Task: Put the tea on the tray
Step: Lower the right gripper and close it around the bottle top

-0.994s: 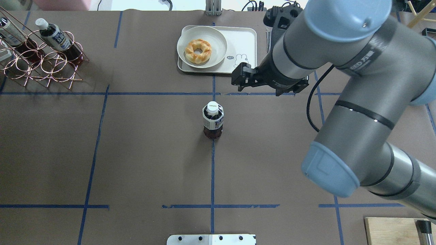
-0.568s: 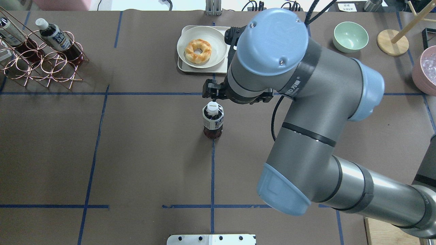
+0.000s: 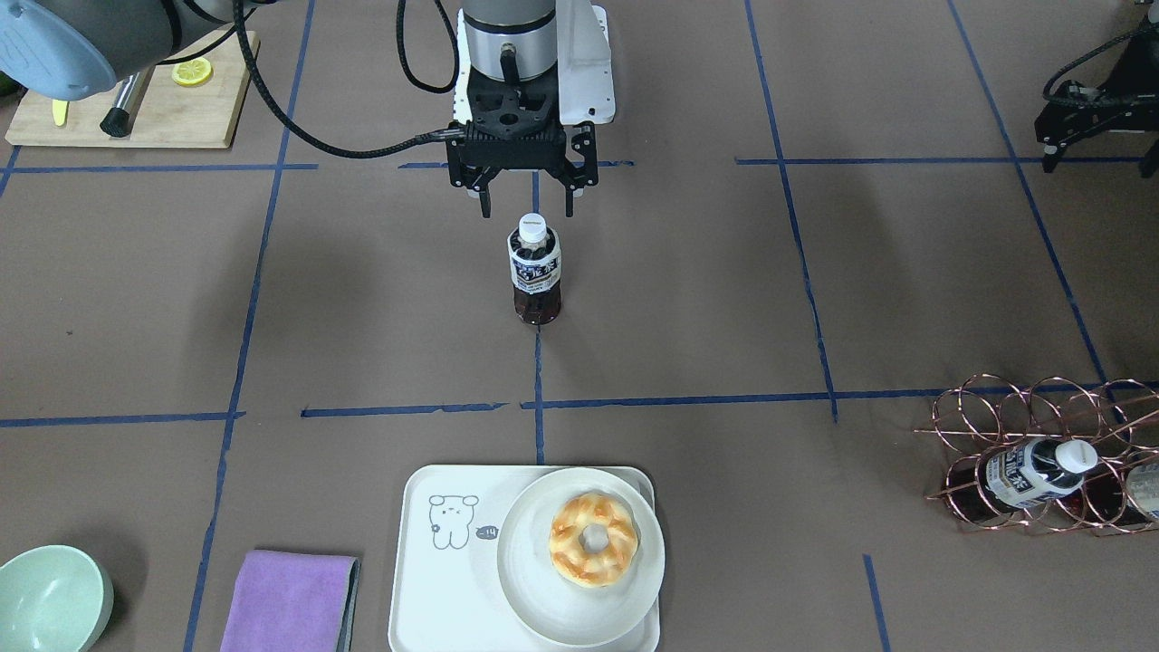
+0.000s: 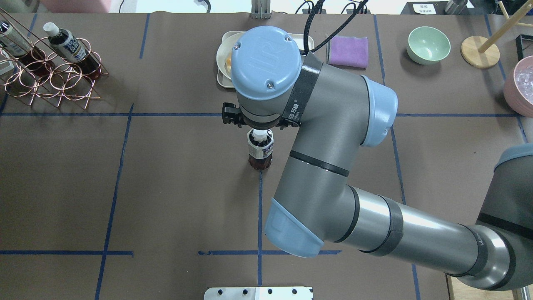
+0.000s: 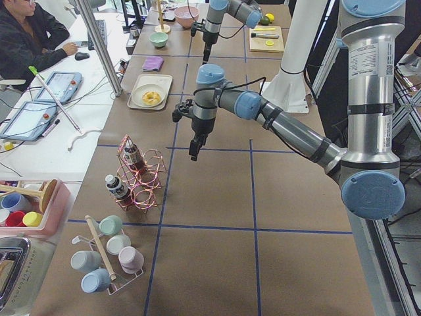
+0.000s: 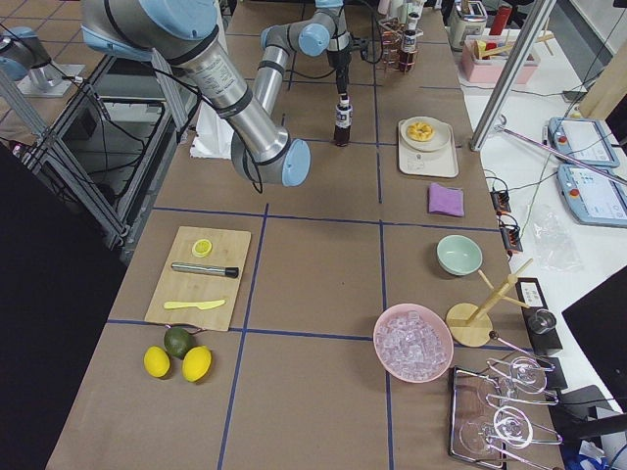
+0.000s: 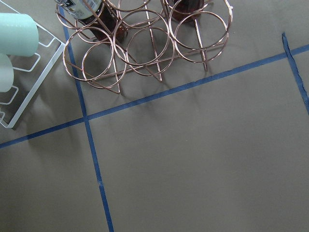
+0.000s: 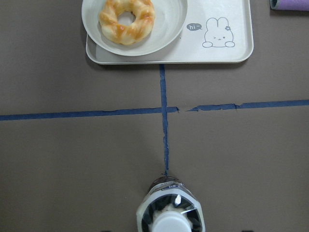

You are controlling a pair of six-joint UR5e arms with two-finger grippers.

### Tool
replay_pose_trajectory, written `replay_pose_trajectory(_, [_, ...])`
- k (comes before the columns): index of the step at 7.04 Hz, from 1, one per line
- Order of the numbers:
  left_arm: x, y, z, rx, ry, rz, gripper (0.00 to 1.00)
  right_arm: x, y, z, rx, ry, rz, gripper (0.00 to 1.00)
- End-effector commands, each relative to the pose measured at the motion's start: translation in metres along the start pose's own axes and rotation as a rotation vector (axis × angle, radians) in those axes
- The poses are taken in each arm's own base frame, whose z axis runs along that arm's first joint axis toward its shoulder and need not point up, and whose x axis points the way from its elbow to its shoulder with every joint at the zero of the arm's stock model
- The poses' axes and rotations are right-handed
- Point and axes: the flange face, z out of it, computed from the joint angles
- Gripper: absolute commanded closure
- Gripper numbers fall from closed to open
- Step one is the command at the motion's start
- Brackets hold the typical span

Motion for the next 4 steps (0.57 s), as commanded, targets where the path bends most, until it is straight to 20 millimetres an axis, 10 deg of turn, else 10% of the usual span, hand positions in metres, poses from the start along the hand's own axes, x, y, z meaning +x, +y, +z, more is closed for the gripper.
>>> replay_pose_trajectory(1, [-0.0004, 0.0000, 0.0007, -0.001, 0.000, -0.001, 0.00, -0.0035, -0.0013, 0.0105, -0.004, 0.018, 0.001, 0.22])
replay_pose_trajectory(4, [-0.0004, -0.0006, 0.0009, -0.001, 0.000, -0.001, 0.00, -0.0033, 0.0072, 0.0193, -0.020, 0.029, -0.010, 0.28])
